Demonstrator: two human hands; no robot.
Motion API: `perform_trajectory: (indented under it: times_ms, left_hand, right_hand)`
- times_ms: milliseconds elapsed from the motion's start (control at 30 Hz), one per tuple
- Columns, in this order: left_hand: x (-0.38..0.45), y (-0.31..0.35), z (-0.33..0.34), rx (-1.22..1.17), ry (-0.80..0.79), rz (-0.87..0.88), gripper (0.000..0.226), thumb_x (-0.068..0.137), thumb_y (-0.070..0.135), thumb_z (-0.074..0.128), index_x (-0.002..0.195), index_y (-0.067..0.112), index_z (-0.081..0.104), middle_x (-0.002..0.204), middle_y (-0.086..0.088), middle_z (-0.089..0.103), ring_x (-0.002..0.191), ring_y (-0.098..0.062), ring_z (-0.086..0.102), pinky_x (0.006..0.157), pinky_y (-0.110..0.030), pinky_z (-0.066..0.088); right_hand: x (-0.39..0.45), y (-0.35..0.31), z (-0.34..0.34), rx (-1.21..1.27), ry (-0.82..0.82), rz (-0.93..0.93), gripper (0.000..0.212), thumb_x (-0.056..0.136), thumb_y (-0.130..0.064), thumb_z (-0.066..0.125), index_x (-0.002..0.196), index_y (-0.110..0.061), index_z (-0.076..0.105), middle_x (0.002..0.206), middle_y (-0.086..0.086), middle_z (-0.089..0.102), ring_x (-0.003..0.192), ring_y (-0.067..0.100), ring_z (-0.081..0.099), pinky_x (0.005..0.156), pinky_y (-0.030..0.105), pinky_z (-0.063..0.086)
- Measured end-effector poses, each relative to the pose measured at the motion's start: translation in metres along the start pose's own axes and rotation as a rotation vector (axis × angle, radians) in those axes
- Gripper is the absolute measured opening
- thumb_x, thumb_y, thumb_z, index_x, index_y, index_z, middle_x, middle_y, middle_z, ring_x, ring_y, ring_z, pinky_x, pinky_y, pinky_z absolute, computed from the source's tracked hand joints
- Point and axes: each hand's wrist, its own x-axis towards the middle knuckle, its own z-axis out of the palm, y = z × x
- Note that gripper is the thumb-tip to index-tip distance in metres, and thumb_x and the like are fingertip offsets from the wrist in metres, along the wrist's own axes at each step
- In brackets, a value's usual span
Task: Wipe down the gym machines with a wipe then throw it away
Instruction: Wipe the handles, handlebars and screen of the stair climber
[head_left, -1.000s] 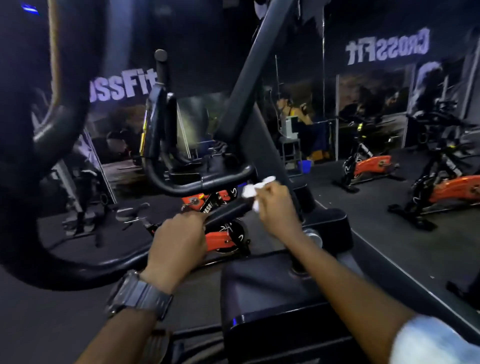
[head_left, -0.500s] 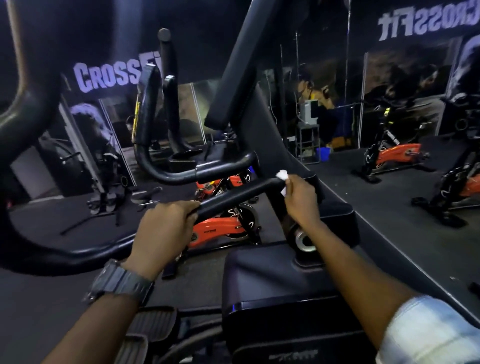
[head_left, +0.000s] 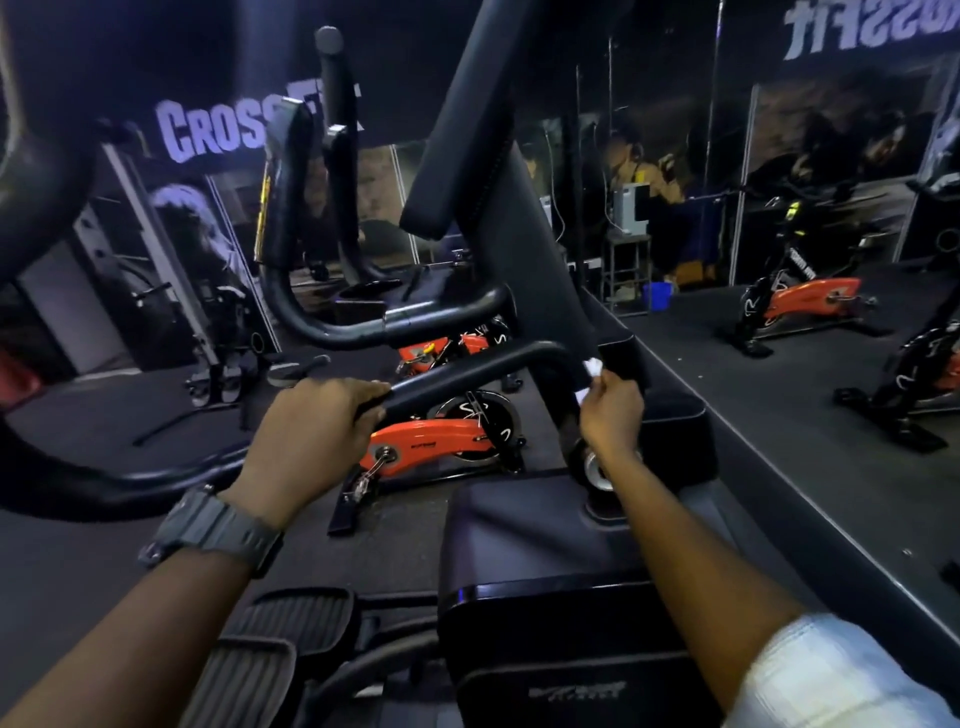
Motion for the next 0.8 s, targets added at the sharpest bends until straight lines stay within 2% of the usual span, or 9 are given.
perform_trajectory:
  times_ms: [67, 133, 267, 367, 467, 533, 600, 667, 800]
  left_hand:
    - [0.001, -0.001, -0.001, 0.005, -0.015, 0.008, 0.029, 0.091, 0.024, 0.068, 0.120, 0.020, 0.071, 0.109, -0.005, 0.075, 0.093, -0.031, 0.069, 0.071, -0.039, 0.055]
    - [-0.001, -0.003, -0.006, 0.010, -0.045, 0.008, 0.030, 0.093, 0.027, 0.065, 0.121, 0.020, 0.070, 0.111, -0.005, 0.074, 0.097, -0.031, 0.069, 0.075, -0.041, 0.056]
    - [-0.006, -0.013, -0.024, 0.080, -0.140, 0.008, 0.025, 0.094, 0.030, 0.060, 0.112, 0.019, 0.073, 0.105, -0.008, 0.074, 0.096, -0.032, 0.067, 0.078, -0.043, 0.056]
    - [-0.019, -0.021, -0.045, 0.238, -0.246, -0.011, 0.027, 0.094, 0.039, 0.055, 0.098, 0.019, 0.072, 0.092, -0.008, 0.072, 0.085, -0.033, 0.065, 0.067, -0.039, 0.053]
    - [-0.043, -0.032, -0.077, 0.489, -0.294, -0.052, 0.028, 0.094, 0.043, 0.054, 0.098, 0.020, 0.069, 0.093, -0.007, 0.069, 0.083, -0.034, 0.065, 0.058, -0.035, 0.043]
    - [-0.063, -0.040, -0.097, 0.596, -0.283, 0.010, 0.014, 0.092, 0.030, 0.059, 0.094, 0.019, 0.069, 0.088, -0.006, 0.068, 0.079, -0.033, 0.066, 0.055, -0.034, 0.040]
    - [-0.080, -0.050, -0.112, 0.675, -0.303, 0.064, 0.010, 0.088, 0.017, 0.061, 0.090, 0.019, 0.070, 0.085, -0.003, 0.069, 0.079, -0.030, 0.066, 0.056, -0.034, 0.042]
    - [-0.091, -0.063, -0.118, 0.684, -0.316, 0.102, 0.016, 0.086, 0.013, 0.059, 0.094, 0.021, 0.071, 0.091, 0.002, 0.069, 0.088, -0.026, 0.065, 0.068, -0.035, 0.049]
    - [-0.096, -0.075, -0.123, 0.686, -0.245, 0.247, 0.010, 0.077, 0.009, 0.068, 0.079, 0.018, 0.071, 0.080, 0.002, 0.068, 0.080, -0.027, 0.063, 0.077, -0.039, 0.050]
  right_hand:
    - [-0.001, -0.008, 0.002, 0.049, -0.002, 0.018, 0.032, 0.099, -0.018, 0.042, 0.120, -0.009, 0.065, 0.106, 0.026, 0.062, 0.100, 0.040, 0.059, 0.081, 0.036, 0.044]
    - [-0.004, -0.040, 0.003, 0.042, 0.005, -0.105, 0.031, 0.100, -0.020, 0.042, 0.117, -0.012, 0.067, 0.102, 0.022, 0.062, 0.097, 0.037, 0.059, 0.082, 0.036, 0.044]
    - [-0.061, -0.132, 0.012, -0.125, -0.108, -0.672, 0.022, 0.088, -0.014, 0.048, 0.083, -0.007, 0.069, 0.084, 0.019, 0.059, 0.079, 0.038, 0.057, 0.070, 0.041, 0.045]
    - [-0.137, -0.178, 0.029, -0.125, -0.215, -0.952, 0.013, 0.082, -0.015, 0.056, 0.087, -0.015, 0.068, 0.085, 0.010, 0.057, 0.078, 0.032, 0.053, 0.066, 0.039, 0.042]
    - [-0.168, -0.183, 0.031, -0.074, -0.308, -1.149, 0.017, 0.082, -0.016, 0.058, 0.098, -0.019, 0.064, 0.088, 0.006, 0.054, 0.083, 0.029, 0.050, 0.067, 0.041, 0.040]
    - [-0.147, -0.169, 0.026, -0.167, -0.264, -1.155, 0.018, 0.082, -0.016, 0.054, 0.097, -0.018, 0.064, 0.086, 0.007, 0.055, 0.082, 0.032, 0.052, 0.066, 0.042, 0.043]
    - [-0.119, -0.158, 0.017, -0.284, -0.179, -0.912, 0.020, 0.084, -0.017, 0.049, 0.091, -0.013, 0.067, 0.087, 0.011, 0.058, 0.082, 0.035, 0.055, 0.068, 0.043, 0.046]
    - [-0.112, -0.159, 0.011, -0.348, -0.147, -0.724, 0.024, 0.089, -0.019, 0.048, 0.094, -0.011, 0.070, 0.093, 0.014, 0.059, 0.087, 0.035, 0.056, 0.074, 0.042, 0.045]
    - [-0.202, -0.213, 0.023, -0.192, -0.342, -0.987, 0.026, 0.085, -0.015, 0.050, 0.107, -0.015, 0.064, 0.102, 0.009, 0.057, 0.097, 0.032, 0.052, 0.078, 0.040, 0.040]
